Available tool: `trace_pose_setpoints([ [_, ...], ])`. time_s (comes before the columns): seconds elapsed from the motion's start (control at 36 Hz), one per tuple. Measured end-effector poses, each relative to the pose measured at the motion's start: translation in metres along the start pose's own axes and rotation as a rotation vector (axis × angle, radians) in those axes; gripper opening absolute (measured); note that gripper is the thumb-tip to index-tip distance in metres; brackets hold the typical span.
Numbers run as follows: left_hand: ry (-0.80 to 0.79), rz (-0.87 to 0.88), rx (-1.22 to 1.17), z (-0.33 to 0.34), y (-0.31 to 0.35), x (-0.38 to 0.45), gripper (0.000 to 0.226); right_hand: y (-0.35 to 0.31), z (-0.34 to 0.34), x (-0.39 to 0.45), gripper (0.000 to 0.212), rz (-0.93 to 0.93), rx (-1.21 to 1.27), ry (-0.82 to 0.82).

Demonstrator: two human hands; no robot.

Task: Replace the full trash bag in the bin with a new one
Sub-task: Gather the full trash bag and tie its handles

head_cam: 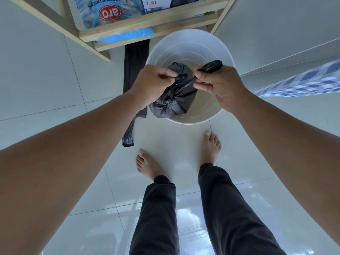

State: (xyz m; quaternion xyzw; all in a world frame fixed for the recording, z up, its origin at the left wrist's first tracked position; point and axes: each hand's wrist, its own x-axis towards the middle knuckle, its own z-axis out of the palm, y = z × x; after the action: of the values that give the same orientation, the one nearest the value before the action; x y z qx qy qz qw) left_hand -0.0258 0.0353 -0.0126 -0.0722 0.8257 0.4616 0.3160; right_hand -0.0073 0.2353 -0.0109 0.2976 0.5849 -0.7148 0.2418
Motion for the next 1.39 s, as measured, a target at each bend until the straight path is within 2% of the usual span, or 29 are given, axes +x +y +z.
trace_pose_setpoints([
  [0.11, -0.002, 0.033, 0.112, 0.000, 0.005, 0.001, 0.021, -0.003, 0.002, 0.000, 0.011, -0.020, -0.069, -0.017],
  [0.22, -0.151, 0.048, 0.274, 0.001, 0.014, 0.001, 0.024, -0.004, 0.004, 0.001, 0.013, -0.028, -0.214, 0.014],
  [0.31, -0.242, -0.002, 0.368, 0.004, 0.017, 0.003, 0.014, -0.003, 0.006, 0.002, 0.016, -0.026, -0.271, 0.036],
  [0.36, -0.260, 0.010, 0.357, 0.005, 0.018, 0.001, 0.042, -0.002, 0.007, 0.004, 0.017, -0.023, -0.284, 0.051],
  [0.42, -0.256, 0.037, 0.371, 0.006, 0.019, 0.000, 0.050, -0.003, 0.010, 0.005, 0.019, -0.021, -0.286, 0.069],
  [0.5, -0.219, 0.026, 0.362, 0.008, 0.020, 0.000, 0.032, -0.003, 0.012, 0.007, 0.022, 0.020, -0.242, 0.094],
  [0.61, -0.162, -0.014, 0.280, 0.010, 0.022, 0.002, 0.038, 0.003, 0.019, 0.001, 0.030, 0.137, -0.234, 0.047],
  [0.69, -0.141, -0.004, 0.330, 0.010, 0.023, 0.002, 0.033, 0.011, 0.030, -0.010, 0.024, 0.185, -0.154, 0.031],
  [0.75, -0.139, 0.031, 0.369, 0.007, 0.024, 0.001, 0.028, 0.019, 0.035, -0.014, 0.013, 0.119, -0.153, 0.061],
  [0.81, -0.139, 0.061, 0.391, 0.005, 0.026, -0.001, 0.037, 0.027, 0.037, -0.016, 0.007, 0.021, -0.206, 0.121],
  [0.94, -0.056, -0.175, 0.088, 0.007, 0.019, 0.008, 0.030, 0.040, 0.038, -0.018, 0.008, -0.084, -0.298, 0.219],
  [1.06, -0.071, -0.274, -0.004, 0.008, 0.020, 0.006, 0.019, 0.042, 0.042, -0.020, 0.010, -0.183, -0.446, 0.206],
  [1.19, -0.098, -0.259, -0.048, 0.010, 0.016, 0.005, 0.022, 0.037, 0.043, -0.021, 0.021, -0.378, -0.665, 0.146],
  [1.28, -0.116, -0.231, -0.109, 0.010, 0.013, 0.003, 0.009, 0.038, 0.040, -0.014, 0.017, -0.455, -0.837, 0.101],
  [1.39, -0.226, -0.112, -0.146, 0.003, 0.003, -0.001, 0.052, 0.040, 0.030, -0.006, 0.019, -0.457, -1.096, 0.008],
])
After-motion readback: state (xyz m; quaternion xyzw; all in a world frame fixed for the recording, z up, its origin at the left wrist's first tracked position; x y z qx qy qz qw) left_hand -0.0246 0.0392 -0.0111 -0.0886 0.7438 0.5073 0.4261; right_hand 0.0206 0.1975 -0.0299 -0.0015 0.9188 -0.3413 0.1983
